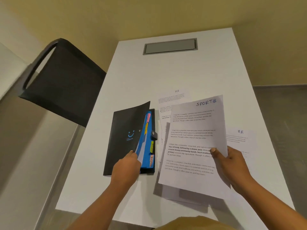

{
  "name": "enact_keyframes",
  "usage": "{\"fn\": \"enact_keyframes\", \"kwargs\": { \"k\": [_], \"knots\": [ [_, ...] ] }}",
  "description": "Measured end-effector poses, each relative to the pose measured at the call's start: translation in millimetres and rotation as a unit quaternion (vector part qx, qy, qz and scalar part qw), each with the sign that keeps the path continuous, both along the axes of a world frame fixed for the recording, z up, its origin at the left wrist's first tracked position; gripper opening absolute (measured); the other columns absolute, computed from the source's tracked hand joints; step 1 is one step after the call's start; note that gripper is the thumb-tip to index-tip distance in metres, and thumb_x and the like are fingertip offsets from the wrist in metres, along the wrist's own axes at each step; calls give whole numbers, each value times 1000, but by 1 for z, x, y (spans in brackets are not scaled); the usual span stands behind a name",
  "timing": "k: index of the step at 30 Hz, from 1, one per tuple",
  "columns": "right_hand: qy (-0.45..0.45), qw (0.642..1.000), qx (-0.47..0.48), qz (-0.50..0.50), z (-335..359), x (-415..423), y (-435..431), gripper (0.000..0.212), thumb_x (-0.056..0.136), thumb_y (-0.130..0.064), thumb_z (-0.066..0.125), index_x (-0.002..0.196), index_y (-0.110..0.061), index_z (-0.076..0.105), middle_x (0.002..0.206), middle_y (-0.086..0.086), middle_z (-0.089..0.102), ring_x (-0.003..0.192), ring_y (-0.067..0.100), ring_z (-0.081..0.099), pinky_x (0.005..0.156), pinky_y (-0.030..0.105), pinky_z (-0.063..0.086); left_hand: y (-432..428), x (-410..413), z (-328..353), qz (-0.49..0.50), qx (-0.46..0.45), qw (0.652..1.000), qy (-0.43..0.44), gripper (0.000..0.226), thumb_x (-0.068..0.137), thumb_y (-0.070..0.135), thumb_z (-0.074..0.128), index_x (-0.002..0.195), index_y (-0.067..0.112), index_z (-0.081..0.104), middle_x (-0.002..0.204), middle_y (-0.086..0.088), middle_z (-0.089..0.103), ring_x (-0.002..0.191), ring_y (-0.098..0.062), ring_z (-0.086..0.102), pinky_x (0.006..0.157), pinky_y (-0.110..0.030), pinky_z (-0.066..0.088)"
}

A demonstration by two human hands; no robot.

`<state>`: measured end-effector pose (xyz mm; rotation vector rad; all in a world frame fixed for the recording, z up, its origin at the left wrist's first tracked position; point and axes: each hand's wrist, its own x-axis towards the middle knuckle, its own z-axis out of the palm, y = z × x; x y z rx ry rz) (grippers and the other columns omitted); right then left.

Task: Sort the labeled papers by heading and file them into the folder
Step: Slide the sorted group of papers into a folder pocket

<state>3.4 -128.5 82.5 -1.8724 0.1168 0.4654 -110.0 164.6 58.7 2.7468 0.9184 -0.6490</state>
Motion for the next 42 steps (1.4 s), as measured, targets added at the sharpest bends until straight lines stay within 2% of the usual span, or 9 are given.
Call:
{"fn": "enact_keyframes", "kwargs": {
  "k": [3, 9, 15, 20, 26, 28, 32, 35, 42],
  "knots": [
    [-16, 1000, 19, 3, 17, 13, 33, 14, 96, -30, 59, 99, -17, 65, 86, -2, 69, 76, 13, 62, 58, 28, 45, 8, -7, 14, 30, -16, 999, -35, 21, 95, 34, 56, 107, 17, 52, 92, 2, 61, 78, -16, 62, 70, -27, 56],
    [-72, 996, -29, 40, 38, 41, 96, 13, 98, -23, 55, 96, -15, 66, 89, 3, 69, 75, 17, 64, 59, 27, 45, 15, -22, 35, 46, -38, 992, -112, 16, 99, 30, 47, 91, 19, 41, 106, -6, 66, 73, -16, 53, 60, -20, 42],
    [-111, 987, -88, 74, 43, 44, 146, 22, 100, -22, 50, 112, -10, 64, 93, 2, 64, 79, 21, 61, 58, 25, 43, 26, -34, 38, 50, -67, 984, -159, 18, 99, 38, 45, 89, 24, 40, 113, 0, 66, 93, -17, 61, 54, -14, 36],
    [-105, 987, -102, 73, 41, 34, 169, 21, 100, -23, 49, 112, -13, 63, 95, 3, 67, 78, 21, 64, 67, 33, 52, 37, -44, 37, 50, -91, 978, -181, 19, 98, 37, 47, 84, 25, 41, 90, 5, 60, 90, -18, 64, 50, -9, 38],
    [-104, 987, -121, 29, 43, 28, 160, 25, 99, -22, 51, 115, -7, 63, 99, 6, 66, 84, 27, 62, 69, 30, 46, 46, -36, 42, -33, -76, 994, -72, 38, 91, 44, 61, 114, 20, 42, 102, 0, 63, 71, -17, 58, 62, -22, 52],
    [-96, 985, -139, 26, 39, 22, 150, 25, 99, -23, 51, 115, -8, 63, 96, 5, 65, 81, 25, 61, 68, 30, 46, 46, -32, 40, -60, -102, 991, -58, 38, 94, 41, 59, 121, 21, 40, 100, 4, 60, 64, -11, 57, 53, -17, 48],
    [-82, 983, -162, 10, 27, 9, 126, 17, 100, -21, 50, 108, -11, 62, 92, 6, 64, 70, 16, 58, 56, 24, 42, 42, -26, 41, -199, -26, 979, -38, 63, 92, 17, 63, 143, 19, 26, 147, -14, 41, 94, -27, 66, 73, -35, 55],
    [-63, 982, -178, 0, 17, 2, 109, 22, 100, -21, 51, 111, -6, 63, 91, 7, 63, 75, 25, 60, 63, 30, 47, 38, -15, 26, -272, 9, 961, 44, 70, 91, 11, 64, 149, 21, 26, 159, -18, 18, 96, -30, 66, 70, -36, 55],
    [-41, 982, -186, -9, 13, -1, 94, 28, 100, -23, 51, 118, -5, 62, 94, 7, 62, 83, 31, 62, 70, 37, 49, 26, -5, -3, -192, 5, 976, 101, 61, 94, 29, 59, 148, 13, 34, 160, -12, 21, 101, -28, 62, 71, -37, 55]
  ]
}}
